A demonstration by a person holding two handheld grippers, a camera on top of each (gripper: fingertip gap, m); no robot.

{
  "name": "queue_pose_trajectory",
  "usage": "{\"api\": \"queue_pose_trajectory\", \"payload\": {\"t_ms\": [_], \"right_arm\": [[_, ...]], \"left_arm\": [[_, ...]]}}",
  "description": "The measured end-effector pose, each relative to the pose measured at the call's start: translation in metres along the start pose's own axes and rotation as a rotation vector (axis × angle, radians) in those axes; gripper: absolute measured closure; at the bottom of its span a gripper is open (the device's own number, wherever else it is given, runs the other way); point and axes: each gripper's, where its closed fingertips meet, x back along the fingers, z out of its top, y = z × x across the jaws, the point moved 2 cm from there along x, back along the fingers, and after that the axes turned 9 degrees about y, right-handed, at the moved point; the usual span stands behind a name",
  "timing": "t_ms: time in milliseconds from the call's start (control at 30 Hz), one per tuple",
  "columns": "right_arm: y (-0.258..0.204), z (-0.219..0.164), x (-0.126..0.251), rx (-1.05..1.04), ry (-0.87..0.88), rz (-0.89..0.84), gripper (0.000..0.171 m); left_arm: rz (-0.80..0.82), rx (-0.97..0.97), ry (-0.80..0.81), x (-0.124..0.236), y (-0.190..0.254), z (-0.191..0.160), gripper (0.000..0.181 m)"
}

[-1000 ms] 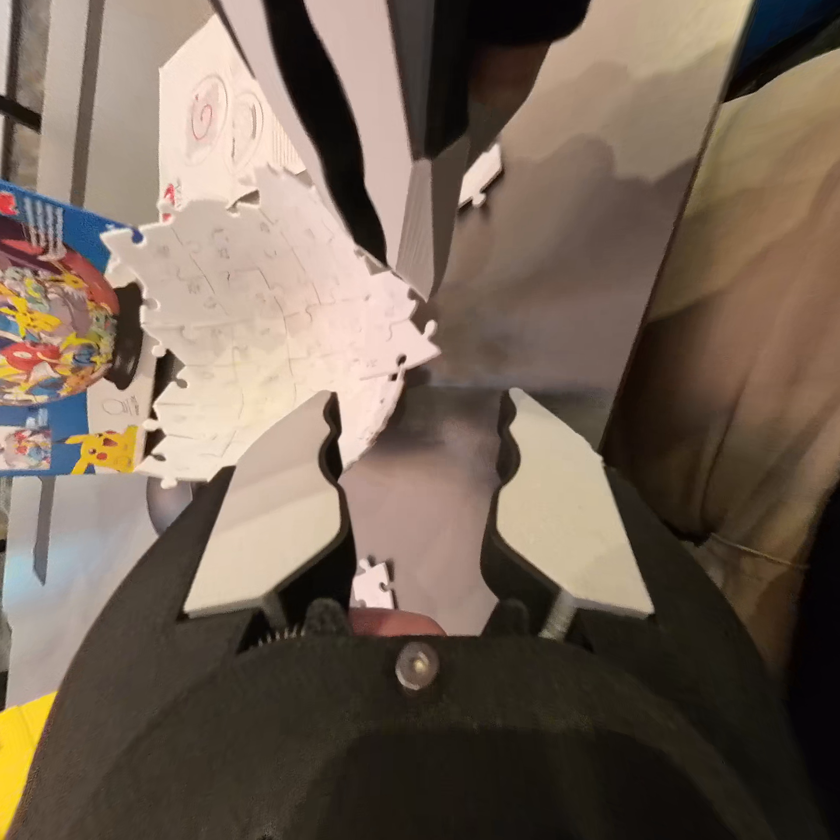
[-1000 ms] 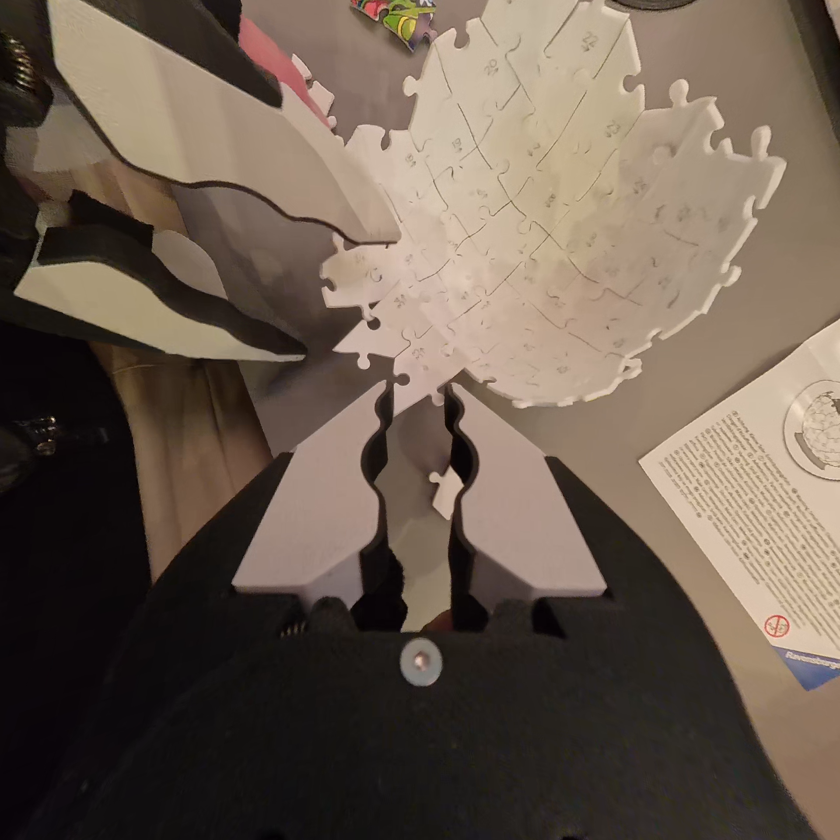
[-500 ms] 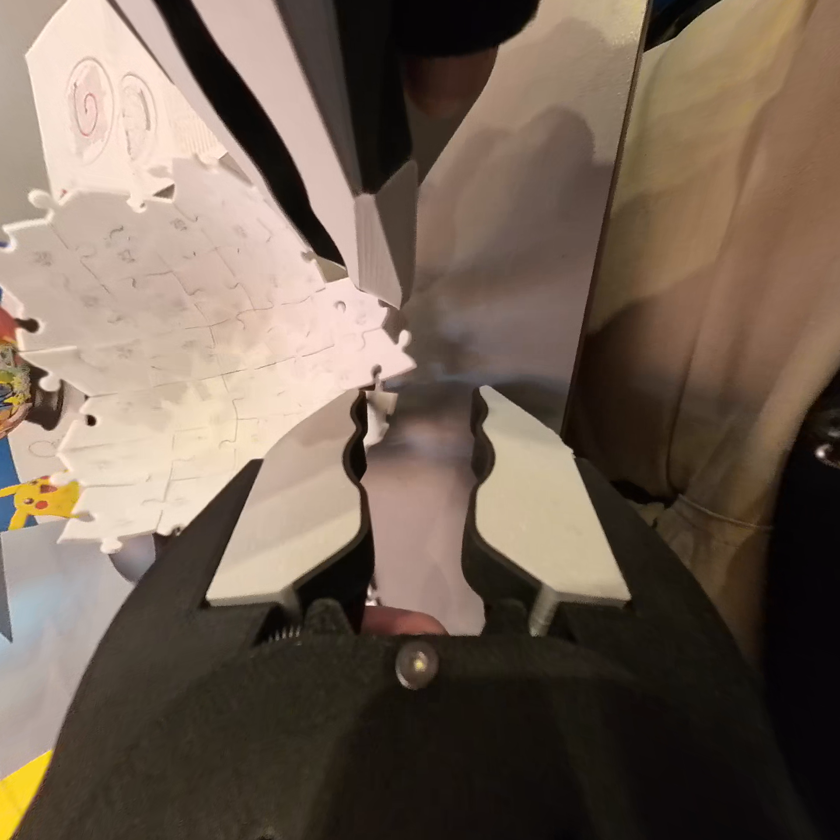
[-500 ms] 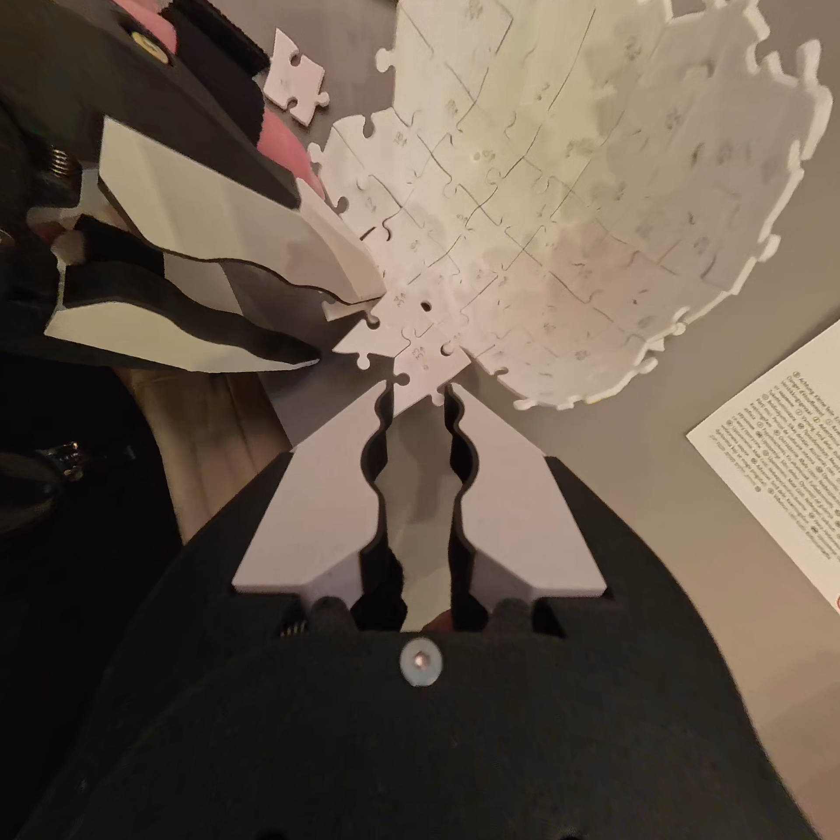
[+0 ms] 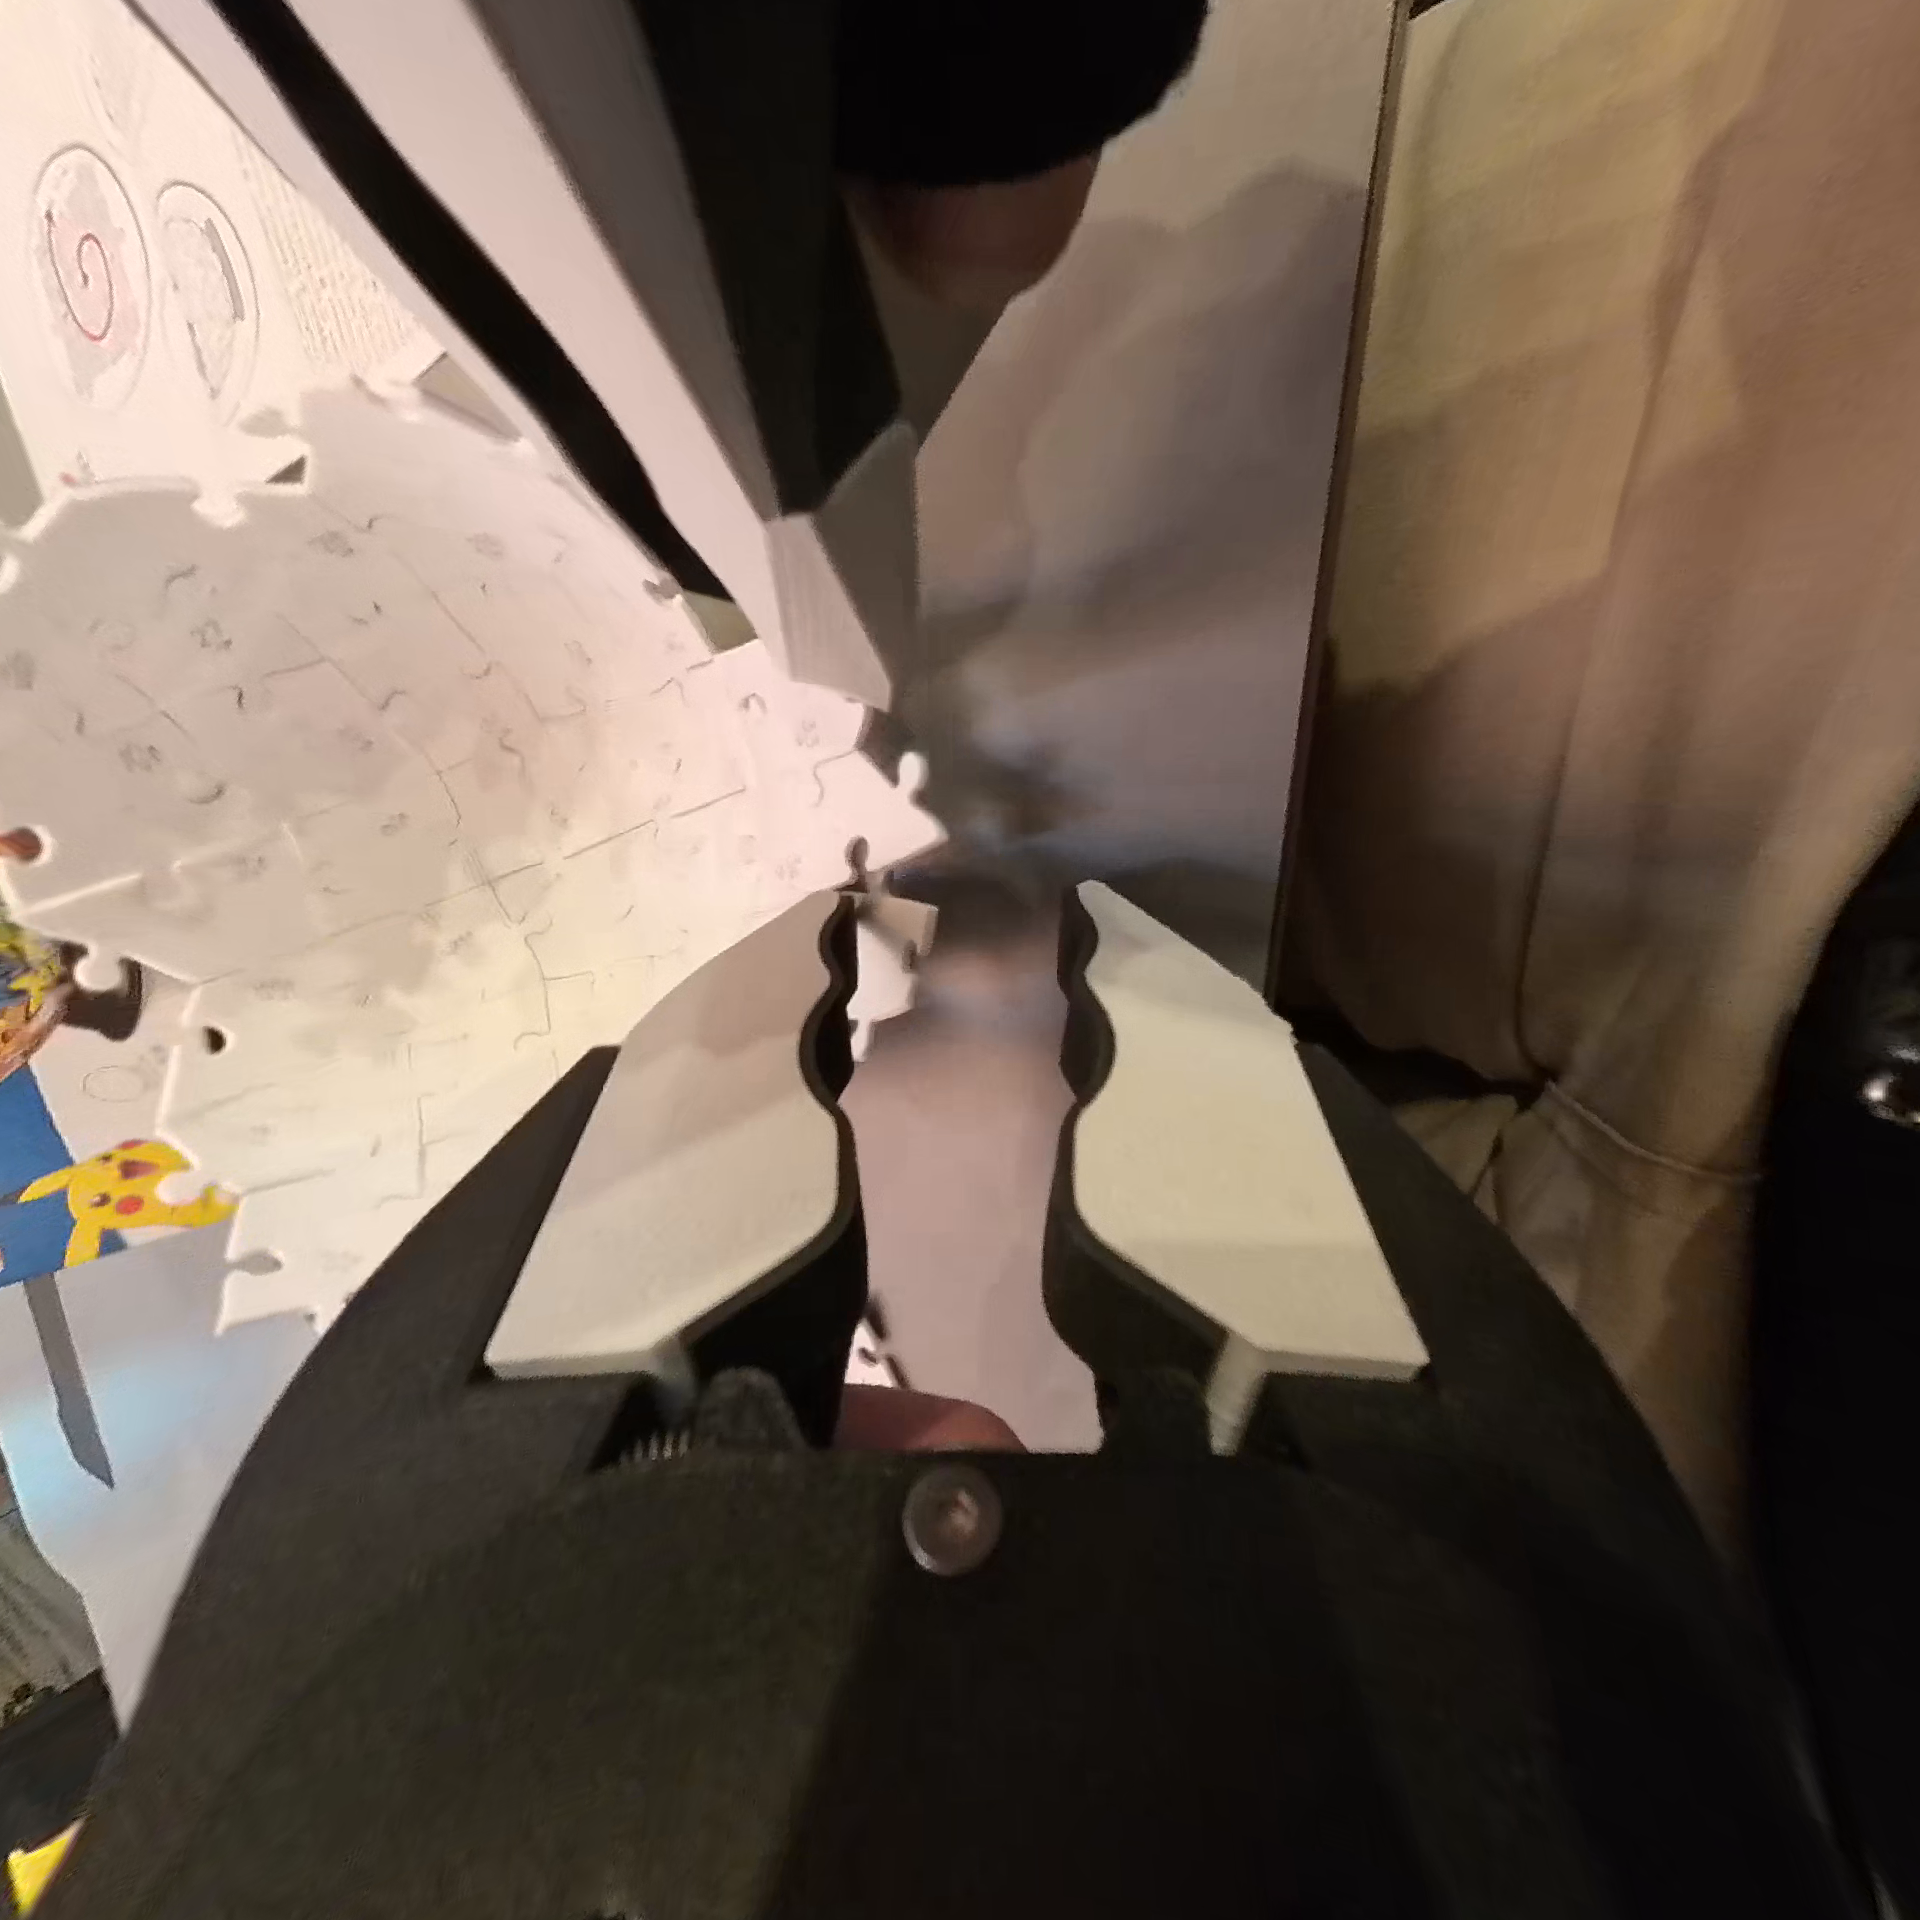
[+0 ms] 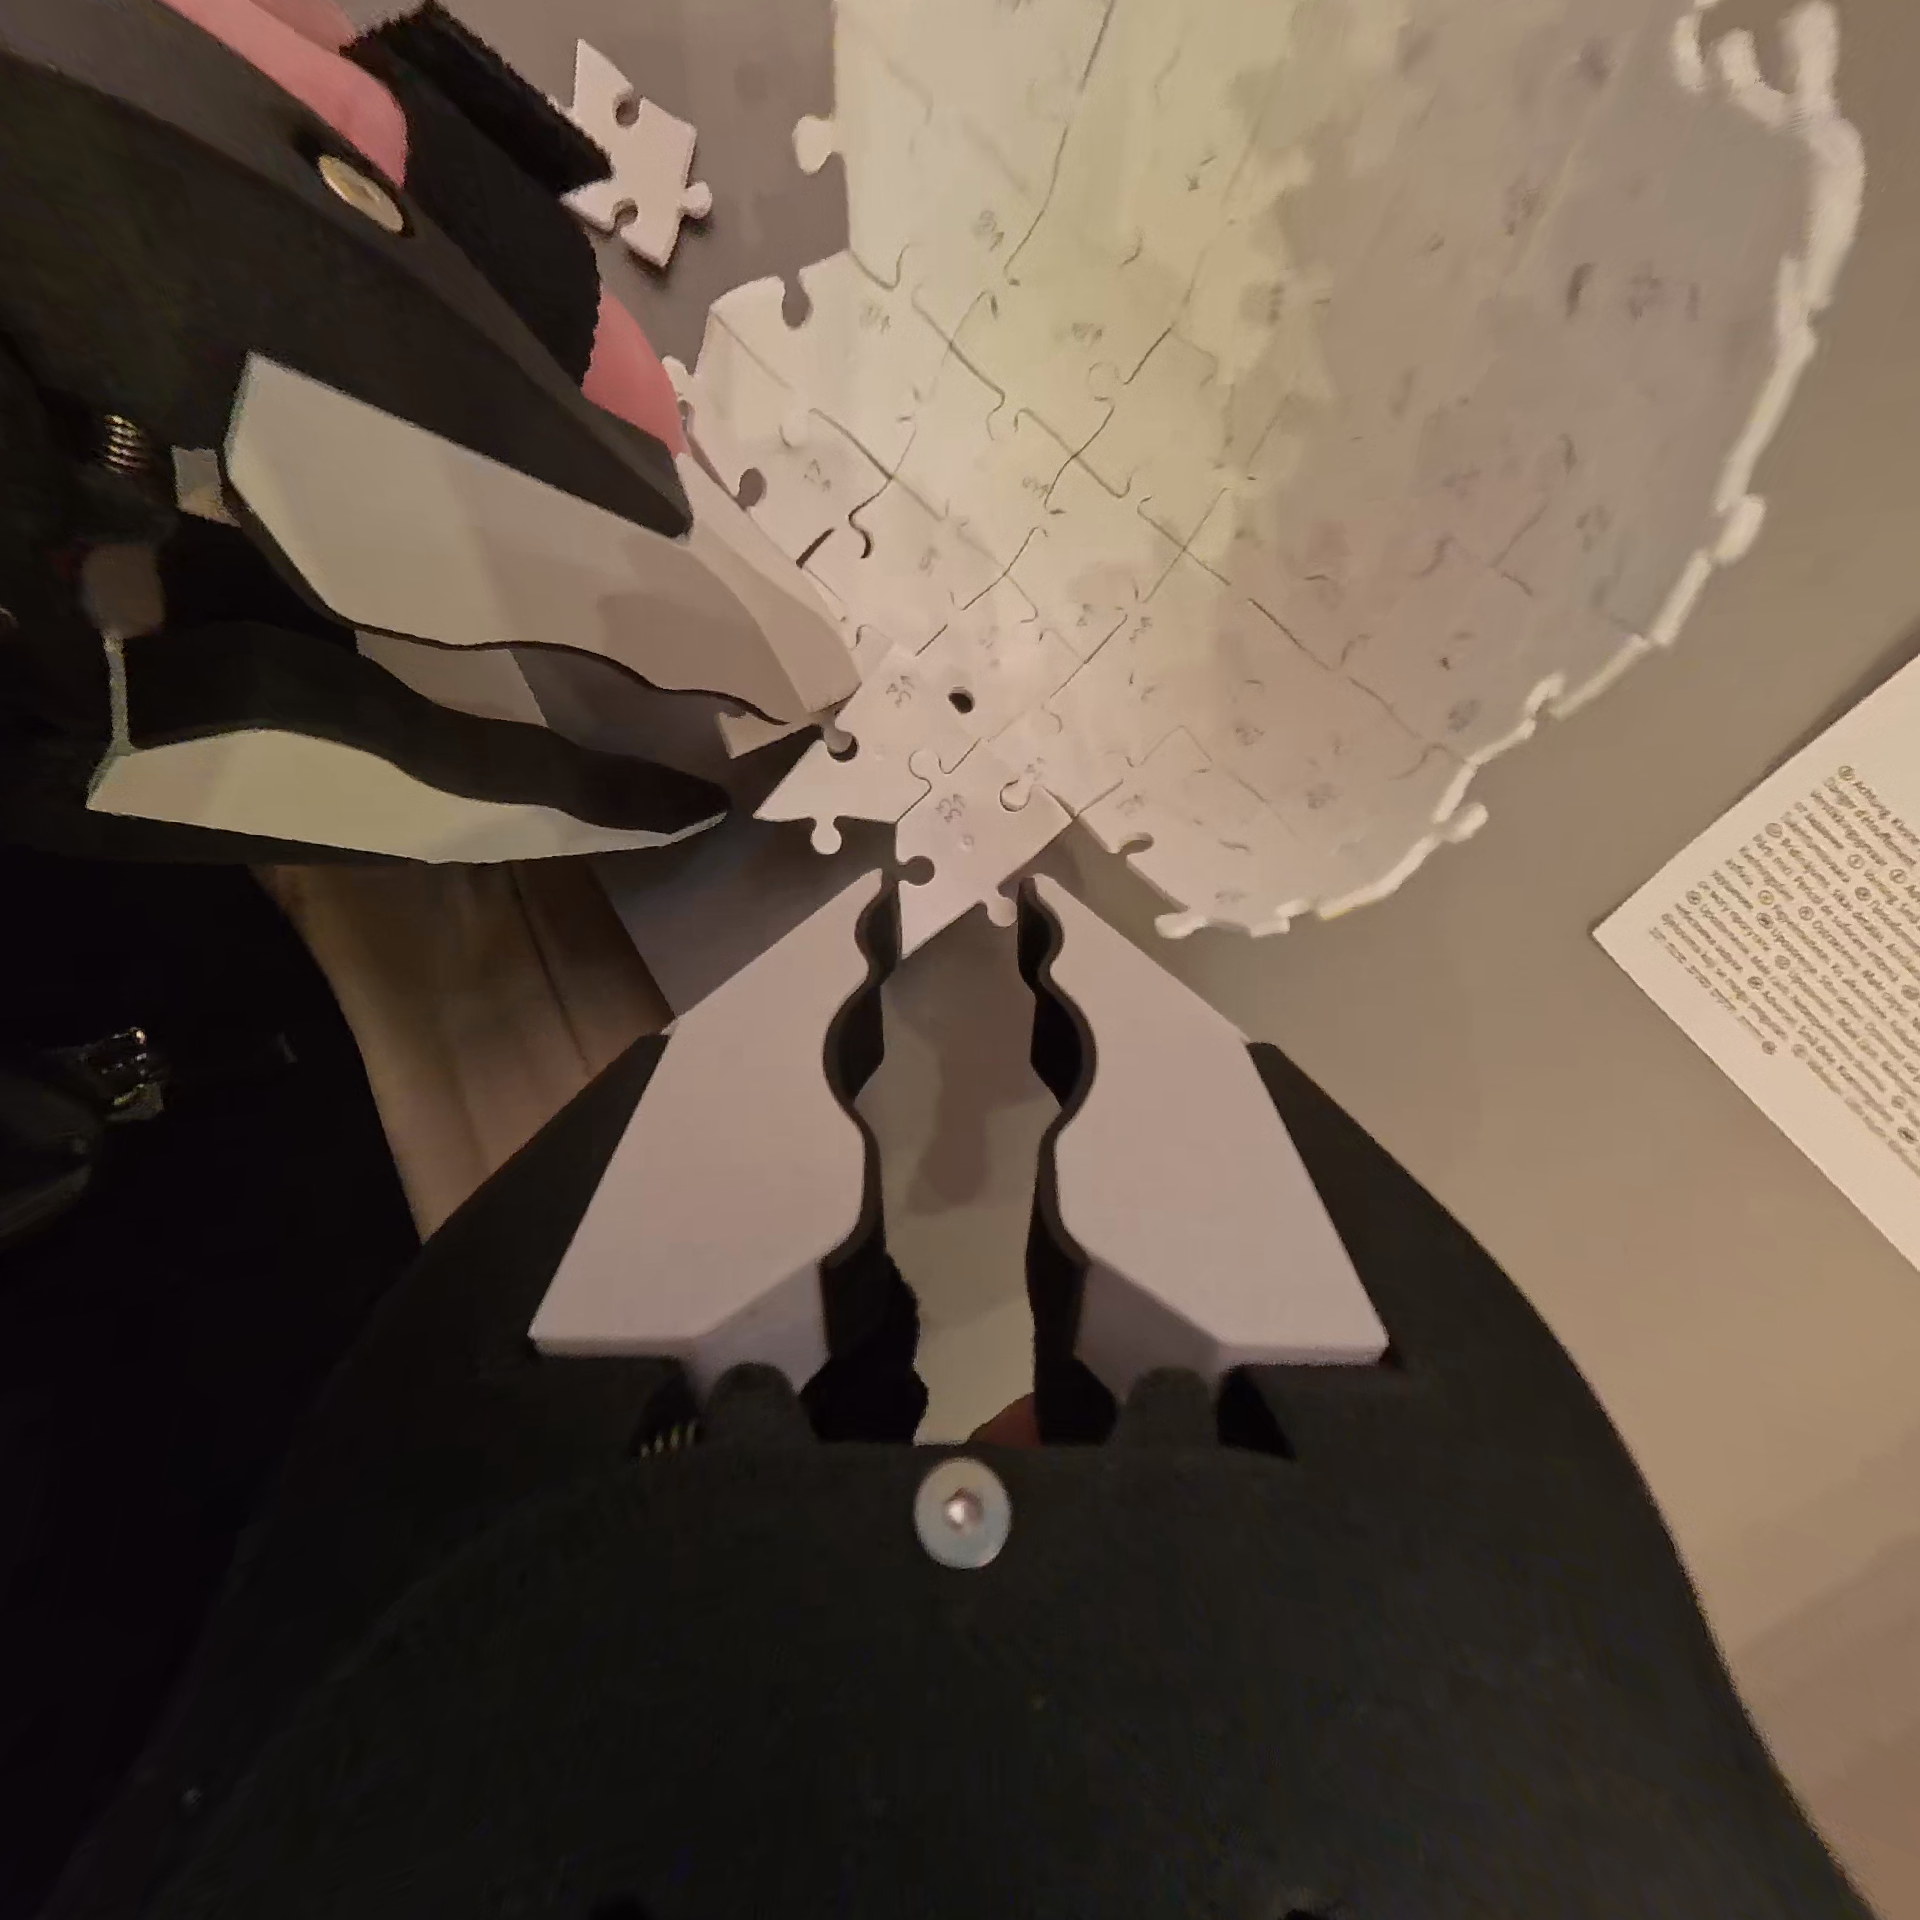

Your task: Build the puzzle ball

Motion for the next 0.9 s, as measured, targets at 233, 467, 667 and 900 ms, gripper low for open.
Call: {"api": "queue_pose_trajectory", "payload": {"t_ms": [233, 467, 667, 900], "right_arm": [[0.002, -0.001, 0.003, -0.022, 0.017, -0.004, 0.15], [-0.001, -0.003, 0.002, -0.047, 0.025, -0.019, 0.153], [-0.001, -0.003, 0.0, -0.06, 0.051, -0.034, 0.153], [-0.012, 0.01, -0.002, -0.005, 0.121, 0.015, 0.161]], "left_arm": [[-0.001, 0.0, 0.012, -0.001, 0.001, 0.001, 0.148], [-0.013, 0.001, 0.012, -0.002, 0.001, 0.003, 0.149], [-0.022, -0.007, 0.02, -0.003, 0.0, 0.004, 0.147], [-0.037, -0.006, 0.026, -0.004, 0.001, 0.006, 0.15]]}}
